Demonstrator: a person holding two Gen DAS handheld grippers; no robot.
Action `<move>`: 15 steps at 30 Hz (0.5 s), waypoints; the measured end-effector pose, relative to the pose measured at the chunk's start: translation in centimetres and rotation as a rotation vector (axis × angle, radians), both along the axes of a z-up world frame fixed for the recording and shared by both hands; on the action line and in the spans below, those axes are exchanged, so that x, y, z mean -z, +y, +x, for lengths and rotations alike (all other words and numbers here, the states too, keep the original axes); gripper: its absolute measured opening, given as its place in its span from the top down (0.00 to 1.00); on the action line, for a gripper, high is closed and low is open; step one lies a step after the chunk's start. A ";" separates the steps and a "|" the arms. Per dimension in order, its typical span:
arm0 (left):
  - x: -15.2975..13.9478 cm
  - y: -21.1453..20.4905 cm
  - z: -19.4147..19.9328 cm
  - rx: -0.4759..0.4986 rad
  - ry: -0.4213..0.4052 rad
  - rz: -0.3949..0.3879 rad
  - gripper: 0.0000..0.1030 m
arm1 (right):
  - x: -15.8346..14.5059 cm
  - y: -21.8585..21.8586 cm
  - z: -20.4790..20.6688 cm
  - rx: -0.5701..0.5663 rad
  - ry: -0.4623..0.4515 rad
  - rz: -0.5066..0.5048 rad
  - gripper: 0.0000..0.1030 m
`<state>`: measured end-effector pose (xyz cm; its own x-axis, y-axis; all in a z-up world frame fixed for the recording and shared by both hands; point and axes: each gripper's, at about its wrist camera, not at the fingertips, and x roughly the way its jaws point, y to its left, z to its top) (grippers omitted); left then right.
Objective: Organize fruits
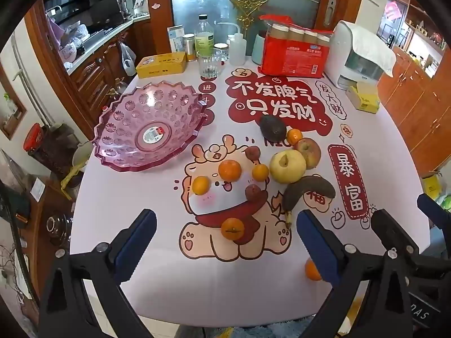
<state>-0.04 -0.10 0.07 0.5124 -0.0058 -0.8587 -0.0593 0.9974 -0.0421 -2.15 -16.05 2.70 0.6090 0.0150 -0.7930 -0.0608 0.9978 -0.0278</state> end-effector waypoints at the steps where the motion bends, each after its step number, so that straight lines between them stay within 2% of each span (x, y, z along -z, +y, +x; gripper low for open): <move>1: 0.0 -0.1 0.0 0.000 -0.004 0.001 0.04 | 0.0 0.0 0.0 0.002 -0.001 0.004 0.02; 8: -0.4 -0.3 -0.4 -0.004 -0.046 -0.008 0.04 | -0.9 -0.4 -0.3 0.011 -0.003 0.048 0.02; 9: -0.6 -0.7 -0.8 0.032 -0.040 -0.009 0.04 | -1.2 -0.6 -0.5 0.012 -0.005 0.051 0.02; 15: -1.5 -0.7 0.3 0.045 -0.028 -0.011 0.05 | -1.7 -0.9 -0.3 0.027 -0.025 0.022 0.02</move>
